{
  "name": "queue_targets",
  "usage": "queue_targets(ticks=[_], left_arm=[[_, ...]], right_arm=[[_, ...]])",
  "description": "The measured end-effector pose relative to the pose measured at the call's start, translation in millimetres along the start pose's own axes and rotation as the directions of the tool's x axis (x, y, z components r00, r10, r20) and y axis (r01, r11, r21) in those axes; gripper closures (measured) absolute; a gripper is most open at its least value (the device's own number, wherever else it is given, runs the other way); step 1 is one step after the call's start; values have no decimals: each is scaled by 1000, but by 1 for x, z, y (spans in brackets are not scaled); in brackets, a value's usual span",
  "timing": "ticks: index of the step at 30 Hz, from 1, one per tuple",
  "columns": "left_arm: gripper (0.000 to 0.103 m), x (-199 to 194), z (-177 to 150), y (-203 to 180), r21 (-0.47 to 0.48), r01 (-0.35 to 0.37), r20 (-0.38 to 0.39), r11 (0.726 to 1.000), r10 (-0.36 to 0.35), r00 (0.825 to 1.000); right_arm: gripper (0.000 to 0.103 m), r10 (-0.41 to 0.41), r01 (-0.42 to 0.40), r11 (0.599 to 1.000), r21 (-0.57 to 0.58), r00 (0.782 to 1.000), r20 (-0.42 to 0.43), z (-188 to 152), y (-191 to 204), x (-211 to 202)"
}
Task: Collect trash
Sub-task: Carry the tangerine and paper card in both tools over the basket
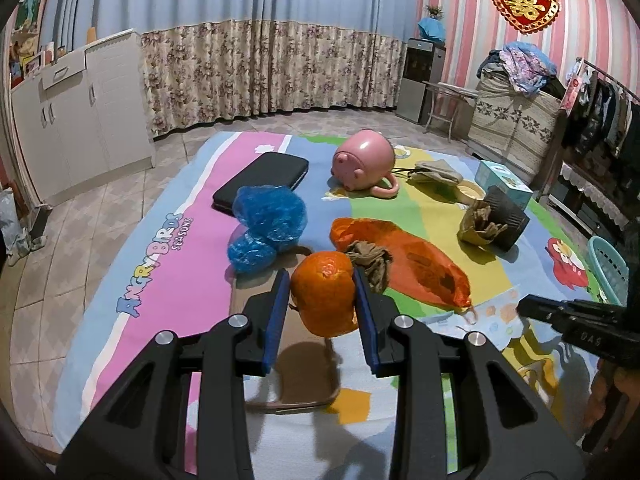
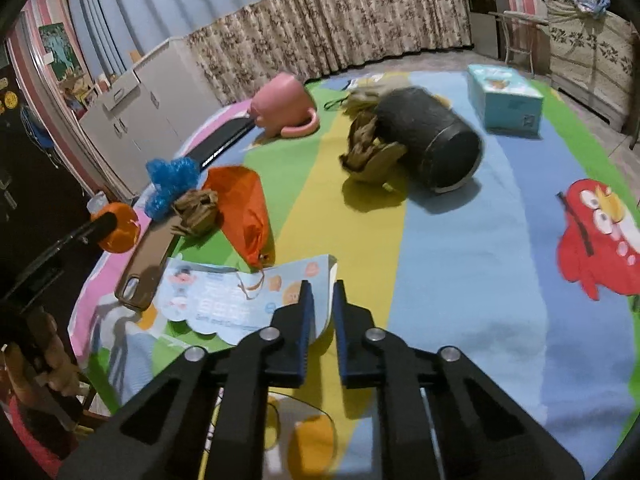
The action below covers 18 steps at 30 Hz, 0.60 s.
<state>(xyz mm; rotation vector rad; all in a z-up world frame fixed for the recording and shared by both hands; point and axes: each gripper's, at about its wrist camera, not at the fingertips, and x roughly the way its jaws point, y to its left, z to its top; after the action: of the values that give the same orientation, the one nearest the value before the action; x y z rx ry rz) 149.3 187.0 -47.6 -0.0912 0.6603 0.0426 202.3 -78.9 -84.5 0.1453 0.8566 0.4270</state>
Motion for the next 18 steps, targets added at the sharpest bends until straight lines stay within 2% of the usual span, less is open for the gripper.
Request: queue_targets(ticks=[4, 9, 18], left_arm=[[72, -6, 5, -17, 16, 11, 9, 1000, -11, 1000], [72, -6, 11, -38, 39, 32, 18, 999, -33, 999], [72, 0, 18, -82, 80, 84, 20, 993, -86, 996]], right_arm=[[95, -34, 34, 999, 13, 998, 43, 6, -16, -22], [96, -115, 113, 993, 22, 988, 100, 13, -45, -59], [98, -208, 187, 976, 114, 955, 211, 20, -105, -120]])
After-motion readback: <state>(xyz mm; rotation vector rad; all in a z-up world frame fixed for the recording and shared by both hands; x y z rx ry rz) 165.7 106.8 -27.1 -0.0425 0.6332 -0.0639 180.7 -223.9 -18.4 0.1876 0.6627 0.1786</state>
